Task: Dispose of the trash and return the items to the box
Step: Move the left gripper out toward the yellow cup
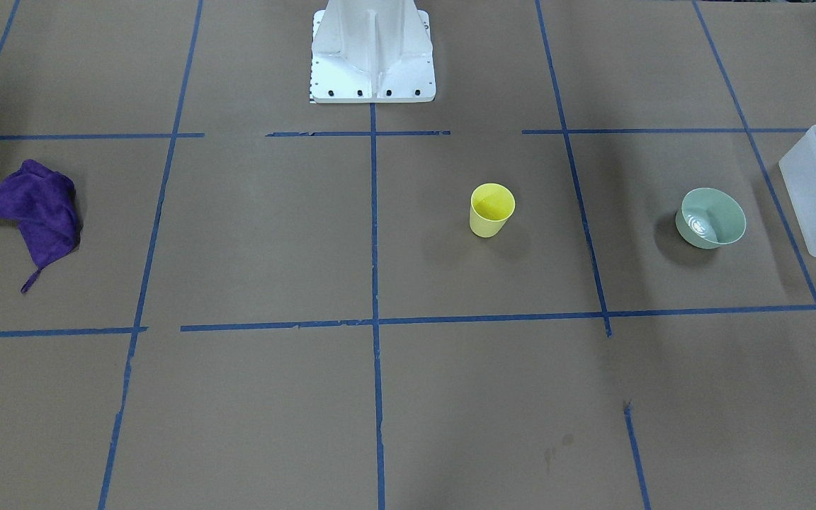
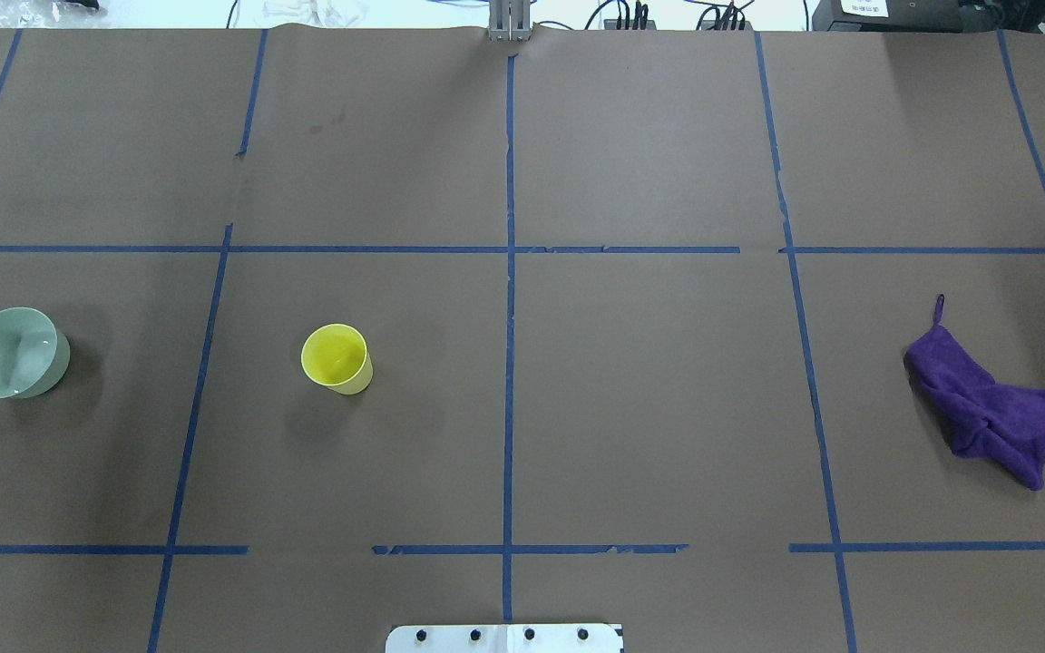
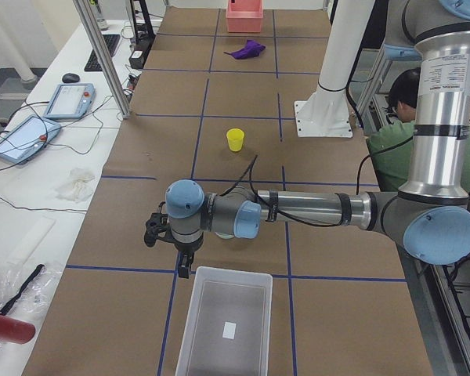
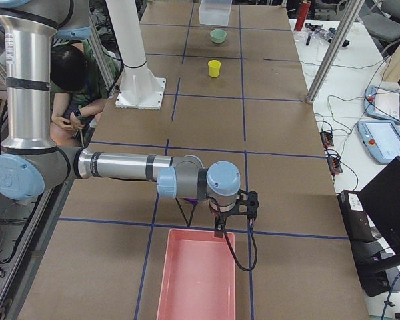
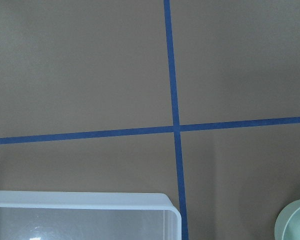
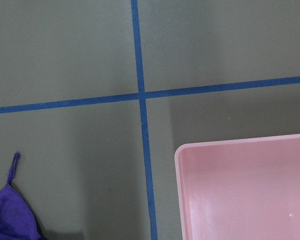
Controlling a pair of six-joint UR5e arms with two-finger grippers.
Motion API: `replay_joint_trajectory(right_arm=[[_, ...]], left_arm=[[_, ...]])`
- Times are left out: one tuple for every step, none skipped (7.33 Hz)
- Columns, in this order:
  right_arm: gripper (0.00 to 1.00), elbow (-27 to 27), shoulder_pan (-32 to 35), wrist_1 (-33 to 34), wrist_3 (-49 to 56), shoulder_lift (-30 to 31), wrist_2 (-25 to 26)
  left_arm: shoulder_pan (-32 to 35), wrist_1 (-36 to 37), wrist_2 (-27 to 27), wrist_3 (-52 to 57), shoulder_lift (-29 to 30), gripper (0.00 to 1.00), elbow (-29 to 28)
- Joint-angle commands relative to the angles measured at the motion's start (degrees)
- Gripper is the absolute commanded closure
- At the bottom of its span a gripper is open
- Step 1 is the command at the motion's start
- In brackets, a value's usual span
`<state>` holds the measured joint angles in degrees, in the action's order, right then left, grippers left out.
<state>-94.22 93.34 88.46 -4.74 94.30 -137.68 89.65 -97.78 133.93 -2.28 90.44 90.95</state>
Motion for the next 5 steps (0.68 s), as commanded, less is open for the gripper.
replay_joint_trajectory(right_arm=[[0.00,-0.08,-0.09,0.05,0.08,-0.34,0.13],[0.00,-0.52,-0.09,-0.04,0.08,-0.43,0.04],[0.00,-1.66,-0.09,0.22,0.00,-0.35,-0.13],[0.00,-1.75,-0.09,0.14,0.00,-0.26,-0.22],[0.00,-1.67,-0.18,0.22,-0.09,-0.26,-0.13]], left_arm=[[-0.17,-0.22,0.01,0.00,0.34,0.00,2.97],[-0.61,-0.48,0.10,-0.87,0.78,0.00,7.70],[-3.22,-1.53,0.36,-9.15,2.44,0.00,12.18],[-7.69,-3.19,0.19,-16.62,2.54,0.00,16.41],[-13.82,-3.56,-0.33,-25.40,2.63,0.00,20.97]])
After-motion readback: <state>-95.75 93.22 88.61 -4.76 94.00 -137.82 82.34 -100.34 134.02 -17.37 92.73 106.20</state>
